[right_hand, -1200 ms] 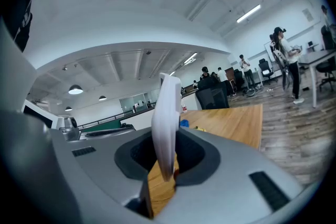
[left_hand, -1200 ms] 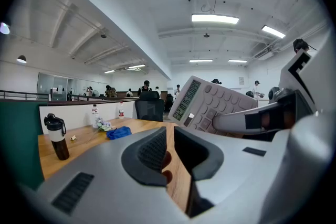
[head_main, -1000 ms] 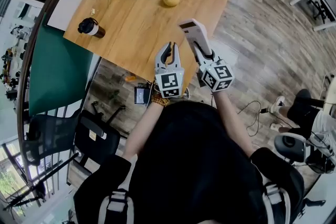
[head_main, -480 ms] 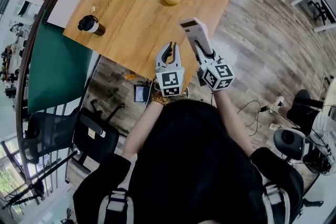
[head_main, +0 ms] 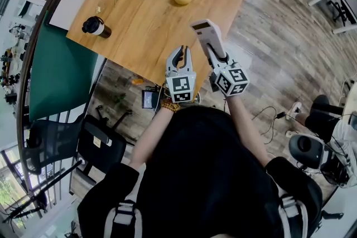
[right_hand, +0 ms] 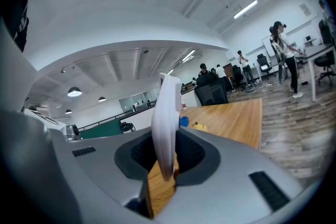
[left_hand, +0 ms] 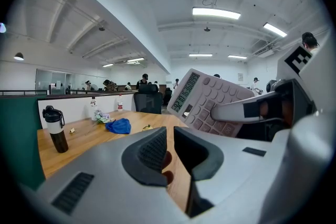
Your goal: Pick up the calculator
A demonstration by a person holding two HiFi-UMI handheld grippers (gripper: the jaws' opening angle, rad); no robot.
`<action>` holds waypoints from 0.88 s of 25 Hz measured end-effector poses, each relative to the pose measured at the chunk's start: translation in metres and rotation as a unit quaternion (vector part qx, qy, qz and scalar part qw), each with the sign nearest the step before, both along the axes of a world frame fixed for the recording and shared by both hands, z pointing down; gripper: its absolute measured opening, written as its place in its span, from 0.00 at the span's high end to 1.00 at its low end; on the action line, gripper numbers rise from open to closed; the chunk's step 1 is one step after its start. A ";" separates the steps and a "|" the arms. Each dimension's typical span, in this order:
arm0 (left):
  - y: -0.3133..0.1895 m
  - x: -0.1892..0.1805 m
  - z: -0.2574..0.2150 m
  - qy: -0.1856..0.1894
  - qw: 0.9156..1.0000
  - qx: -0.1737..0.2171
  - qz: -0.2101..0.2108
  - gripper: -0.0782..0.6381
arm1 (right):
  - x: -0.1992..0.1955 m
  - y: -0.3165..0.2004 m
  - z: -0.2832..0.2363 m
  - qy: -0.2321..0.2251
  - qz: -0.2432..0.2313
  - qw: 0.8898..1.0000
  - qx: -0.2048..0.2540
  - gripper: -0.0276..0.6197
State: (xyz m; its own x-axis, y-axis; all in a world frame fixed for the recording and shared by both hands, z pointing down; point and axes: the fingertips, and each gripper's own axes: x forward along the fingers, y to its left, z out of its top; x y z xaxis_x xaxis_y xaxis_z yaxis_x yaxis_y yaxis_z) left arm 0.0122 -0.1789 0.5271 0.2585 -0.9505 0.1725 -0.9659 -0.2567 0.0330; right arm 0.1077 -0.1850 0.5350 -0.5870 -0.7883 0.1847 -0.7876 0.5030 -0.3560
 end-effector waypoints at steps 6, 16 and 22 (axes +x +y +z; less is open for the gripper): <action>-0.003 0.003 0.003 -0.003 1.000 -0.004 0.000 0.81 | 0.003 -0.002 0.002 -0.004 0.001 1.000 -0.004 0.85; -0.002 0.006 0.011 -0.009 1.000 -0.010 0.006 0.81 | 0.002 -0.002 0.008 -0.012 -0.005 1.000 -0.010 0.85; 0.000 0.008 0.013 -0.010 1.000 -0.013 0.011 0.81 | 0.001 0.000 0.011 -0.021 -0.006 1.000 -0.014 0.85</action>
State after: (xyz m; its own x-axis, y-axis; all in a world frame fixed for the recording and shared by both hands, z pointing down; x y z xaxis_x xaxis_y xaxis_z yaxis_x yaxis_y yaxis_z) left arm 0.0199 -0.1790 0.5406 0.2754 -0.9398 0.2024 -0.9606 -0.2772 0.0198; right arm 0.1090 -0.1849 0.5465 -0.6032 -0.7764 0.1829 -0.7664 0.5006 -0.4024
